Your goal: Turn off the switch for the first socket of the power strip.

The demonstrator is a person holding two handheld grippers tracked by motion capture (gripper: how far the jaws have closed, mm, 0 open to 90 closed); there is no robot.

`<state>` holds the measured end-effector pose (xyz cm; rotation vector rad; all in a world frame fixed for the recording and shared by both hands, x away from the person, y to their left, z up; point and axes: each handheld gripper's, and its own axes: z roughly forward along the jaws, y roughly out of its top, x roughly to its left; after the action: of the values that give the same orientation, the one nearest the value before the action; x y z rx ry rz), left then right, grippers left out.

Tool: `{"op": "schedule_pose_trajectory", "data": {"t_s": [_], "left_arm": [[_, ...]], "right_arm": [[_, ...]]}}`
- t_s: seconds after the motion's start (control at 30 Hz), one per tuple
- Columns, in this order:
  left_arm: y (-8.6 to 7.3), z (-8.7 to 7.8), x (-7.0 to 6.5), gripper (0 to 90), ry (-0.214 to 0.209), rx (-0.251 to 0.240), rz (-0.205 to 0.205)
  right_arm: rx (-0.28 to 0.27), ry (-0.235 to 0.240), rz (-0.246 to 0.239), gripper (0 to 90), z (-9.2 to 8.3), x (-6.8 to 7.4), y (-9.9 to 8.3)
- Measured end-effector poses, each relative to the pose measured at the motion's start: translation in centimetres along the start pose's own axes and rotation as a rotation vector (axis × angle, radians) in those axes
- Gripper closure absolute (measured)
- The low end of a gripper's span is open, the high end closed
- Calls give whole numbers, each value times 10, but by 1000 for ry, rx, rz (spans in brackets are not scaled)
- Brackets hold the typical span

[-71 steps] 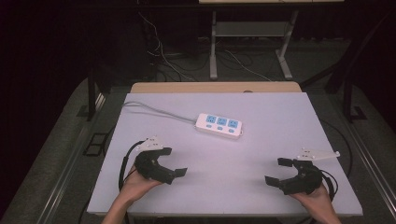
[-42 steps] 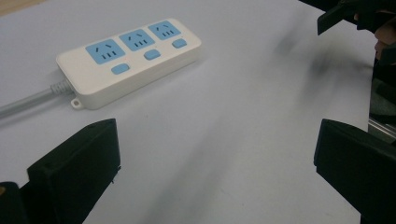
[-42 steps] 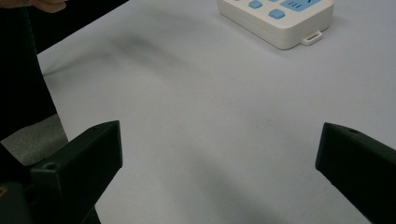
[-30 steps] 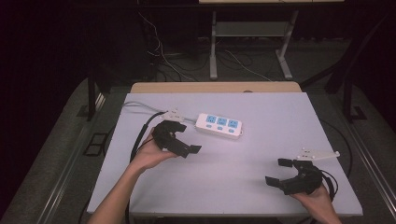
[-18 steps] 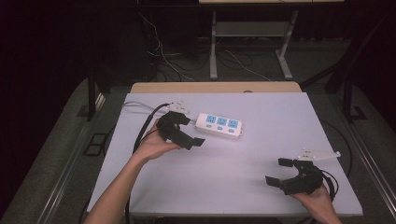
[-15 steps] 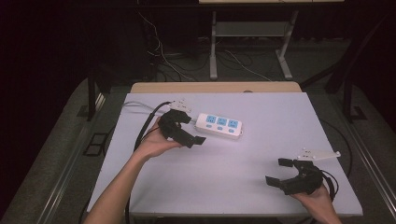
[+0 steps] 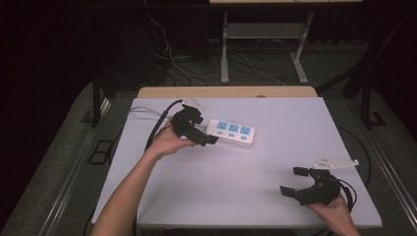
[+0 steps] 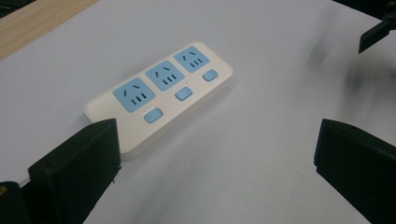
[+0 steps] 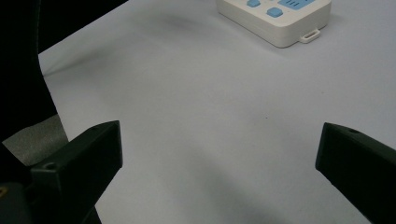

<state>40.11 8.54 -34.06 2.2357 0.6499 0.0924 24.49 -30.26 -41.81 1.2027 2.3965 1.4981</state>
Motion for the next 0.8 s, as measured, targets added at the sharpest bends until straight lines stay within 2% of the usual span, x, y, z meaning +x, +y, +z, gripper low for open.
{"op": "schedule_pose_trajectory", "data": {"t_s": [0.33,0.5,0.6,0.63,0.8], "left_arm": [[10,8,12,11,14,31,-4],[18,10,16,65,23,44,9],[20,11,17,136,35,39,17],[22,12,19,147,25,39,15],[25,16,24,238,32,46,24]], "right_arm": [[4,3,-4,3,1,0,0],[4,4,-4,3,0,0,0],[5,4,-6,3,1,1,0],[6,5,-7,3,1,1,0],[8,5,-6,4,1,1,-1]]}}
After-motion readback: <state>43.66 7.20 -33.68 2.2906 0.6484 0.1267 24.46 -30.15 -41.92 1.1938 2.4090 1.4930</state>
